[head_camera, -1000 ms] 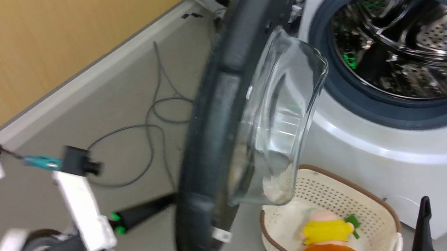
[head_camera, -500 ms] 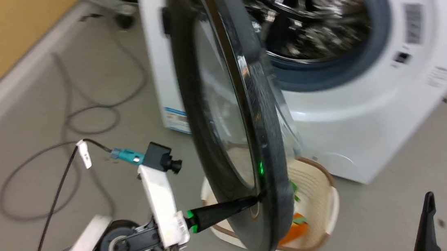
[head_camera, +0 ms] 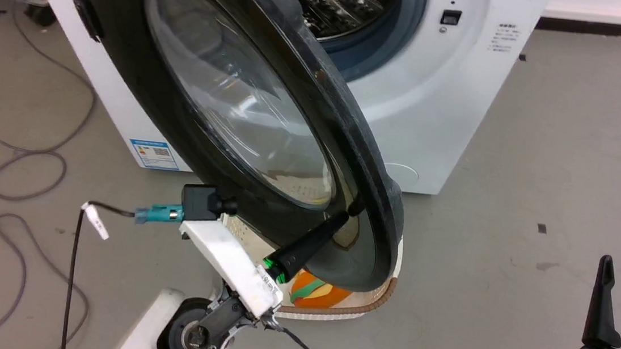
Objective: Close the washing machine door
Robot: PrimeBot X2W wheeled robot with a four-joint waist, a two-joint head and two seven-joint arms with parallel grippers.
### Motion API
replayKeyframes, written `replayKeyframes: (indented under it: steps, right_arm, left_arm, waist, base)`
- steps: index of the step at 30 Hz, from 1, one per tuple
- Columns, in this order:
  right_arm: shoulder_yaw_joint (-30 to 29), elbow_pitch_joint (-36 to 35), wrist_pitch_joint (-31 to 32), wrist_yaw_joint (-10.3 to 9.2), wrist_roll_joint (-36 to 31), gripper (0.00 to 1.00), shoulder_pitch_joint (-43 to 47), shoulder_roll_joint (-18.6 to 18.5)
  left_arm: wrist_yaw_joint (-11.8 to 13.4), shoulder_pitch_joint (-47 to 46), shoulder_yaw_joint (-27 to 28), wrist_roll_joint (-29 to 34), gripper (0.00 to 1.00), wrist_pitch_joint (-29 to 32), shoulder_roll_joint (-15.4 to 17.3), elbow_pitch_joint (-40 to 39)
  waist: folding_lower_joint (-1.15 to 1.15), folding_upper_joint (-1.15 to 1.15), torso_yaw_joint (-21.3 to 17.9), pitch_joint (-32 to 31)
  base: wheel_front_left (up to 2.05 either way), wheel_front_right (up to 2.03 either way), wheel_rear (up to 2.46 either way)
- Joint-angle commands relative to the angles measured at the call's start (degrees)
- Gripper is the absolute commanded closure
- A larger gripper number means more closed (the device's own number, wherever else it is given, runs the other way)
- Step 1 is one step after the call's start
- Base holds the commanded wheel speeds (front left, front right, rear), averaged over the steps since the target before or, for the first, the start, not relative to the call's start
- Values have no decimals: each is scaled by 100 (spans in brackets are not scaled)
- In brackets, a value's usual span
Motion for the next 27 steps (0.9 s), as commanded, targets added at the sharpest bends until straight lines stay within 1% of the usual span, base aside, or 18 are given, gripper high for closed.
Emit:
replayKeyframes:
  steps: [1, 5, 8, 10, 11, 12, 14, 16, 18, 19, 20, 23, 24, 25, 27]
  right_arm:
    - [-38, -20, -25, 5, 37, 0, -56, 1]
    - [-36, -7, -25, 5, 28, 0, -19, 1]
    - [-28, -11, -25, 5, 28, 0, 11, 1]
    - [-14, -30, -25, 5, 19, 0, 29, 1]
    - [-6, -36, -25, 5, 10, 0, 38, 1]
    - [1, -47, -25, 5, 7, 0, 42, 1]
    - [21, -80, -25, 5, 17, 0, 44, 1]
    - [33, -128, -25, 5, 23, 0, 50, 1]
    - [55, -201, -25, 5, 20, 0, 50, 1]
    - [55, -201, -25, 5, 20, 0, 50, 1]
    - [84, -248, -25, 5, 3, 0, 46, 1]
    - [193, -371, -25, 5, -101, 0, 71, 1]
    - [233, -404, -25, 5, -125, 0, 87, 1]
    - [275, -437, -25, 5, -153, 0, 112, 1]
    - [390, -508, -25, 5, -255, 0, 171, 1]
  left_arm:
    - [-26, 15, -114, 125, 100, -303, 106, -64]
    - [-26, 81, -559, 712, 100, -1196, 512, -144]
    - [-26, 119, -800, 1241, 100, -2050, 874, -20]
    - [-26, 55, -957, 1954, 100, -2652, 1204, 243]
    - [-26, 26, -993, 2318, 100, -2947, 1312, 440]
    - [57, -7, -927, 2600, 100, -3205, 1347, 633]
    - [309, -103, -802, 3186, 100, -3426, 1377, 892]
    - [700, -181, -572, 3820, 100, -3489, 1377, 986]
    - [1024, -160, 13, 4376, 100, -3496, 1207, 725]
    - [1024, -160, 13, 4376, 100, -3496, 1207, 725]
    - [1182, -91, 358, 4679, 100, -3497, 1110, 549]
    - [1457, 240, 1072, 5558, 100, -3499, 859, 115]
    - [1476, 376, 1250, 5732, 86, -3499, 744, 20]
    - [1484, 502, 1378, 5922, 0, -3499, 664, -46]
    - [1459, 727, 1602, 6192, 0, -3500, 498, -123]
  waist:
    - [0, 0, 9, 12]
    - [0, 0, 112, -76]
    - [0, 0, 190, -164]
    - [0, 0, 249, -218]
    - [0, 0, 269, -241]
    - [0, 0, 283, -258]
    - [0, 0, 302, -283]
    - [0, 0, 316, -295]
    - [0, 0, 317, -294]
    - [0, 0, 317, -294]
    - [0, 0, 305, -294]
    - [0, 0, 259, -325]
    - [0, 0, 243, -354]
    - [0, 0, 229, -380]
    - [0, 0, 185, -452]
  base:
    - [0, 0, 0]
    - [0, 0, 0]
    - [0, 0, 0]
    - [0, 0, 0]
    - [0, 0, 0]
    - [0, 0, 0]
    - [0, 0, 0]
    - [0, 0, 0]
    - [0, 0, 0]
    - [0, 0, 0]
    - [0, 0, 0]
    - [0, 0, 0]
    - [0, 0, 0]
    - [0, 0, 0]
    - [0, 0, 0]
